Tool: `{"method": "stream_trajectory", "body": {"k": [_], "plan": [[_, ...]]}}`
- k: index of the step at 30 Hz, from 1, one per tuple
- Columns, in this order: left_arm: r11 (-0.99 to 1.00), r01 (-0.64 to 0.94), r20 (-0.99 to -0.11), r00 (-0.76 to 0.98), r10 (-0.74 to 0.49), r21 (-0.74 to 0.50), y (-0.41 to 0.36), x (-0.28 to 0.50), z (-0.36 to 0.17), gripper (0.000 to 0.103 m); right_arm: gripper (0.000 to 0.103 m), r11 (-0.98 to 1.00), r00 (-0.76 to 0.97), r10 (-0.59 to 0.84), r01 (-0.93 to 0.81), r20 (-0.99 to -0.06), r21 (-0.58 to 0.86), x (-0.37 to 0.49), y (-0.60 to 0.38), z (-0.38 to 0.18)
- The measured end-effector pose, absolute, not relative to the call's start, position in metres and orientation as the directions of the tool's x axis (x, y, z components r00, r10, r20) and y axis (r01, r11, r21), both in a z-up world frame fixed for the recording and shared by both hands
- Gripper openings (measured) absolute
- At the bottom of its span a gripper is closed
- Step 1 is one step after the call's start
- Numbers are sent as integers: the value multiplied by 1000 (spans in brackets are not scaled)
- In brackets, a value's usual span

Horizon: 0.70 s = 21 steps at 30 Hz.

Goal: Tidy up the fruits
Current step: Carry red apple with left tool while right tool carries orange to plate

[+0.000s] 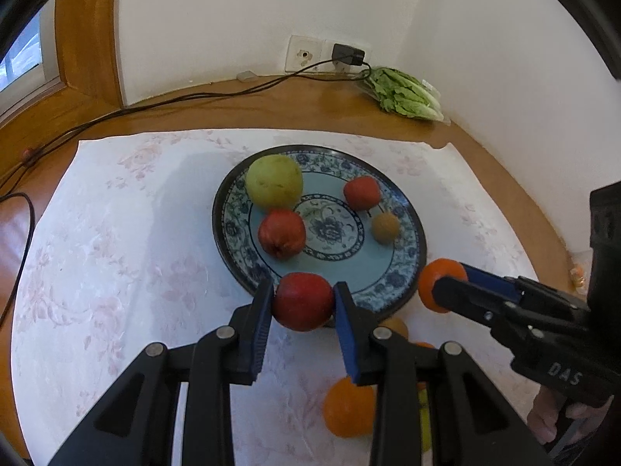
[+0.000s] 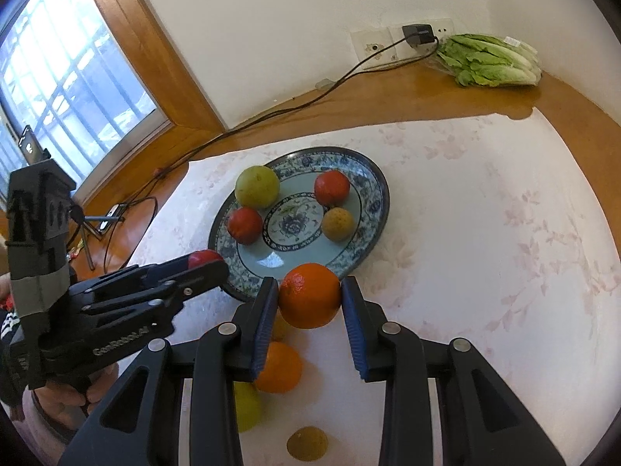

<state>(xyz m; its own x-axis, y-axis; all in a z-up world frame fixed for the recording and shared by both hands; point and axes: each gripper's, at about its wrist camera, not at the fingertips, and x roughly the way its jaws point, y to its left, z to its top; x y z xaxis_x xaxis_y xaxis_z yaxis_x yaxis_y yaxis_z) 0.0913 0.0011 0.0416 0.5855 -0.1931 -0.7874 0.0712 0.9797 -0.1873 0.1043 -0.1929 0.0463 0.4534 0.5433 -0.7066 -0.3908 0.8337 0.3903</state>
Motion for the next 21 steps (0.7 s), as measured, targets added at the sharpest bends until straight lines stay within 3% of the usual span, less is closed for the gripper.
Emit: {"method": "stream_trajectory", "body": {"k": [21], "plan": [[984, 74, -784, 596, -176, -164, -2, 114, 25, 33, 35, 841, 475, 527, -410, -704, 353, 126, -174, 30]]}}
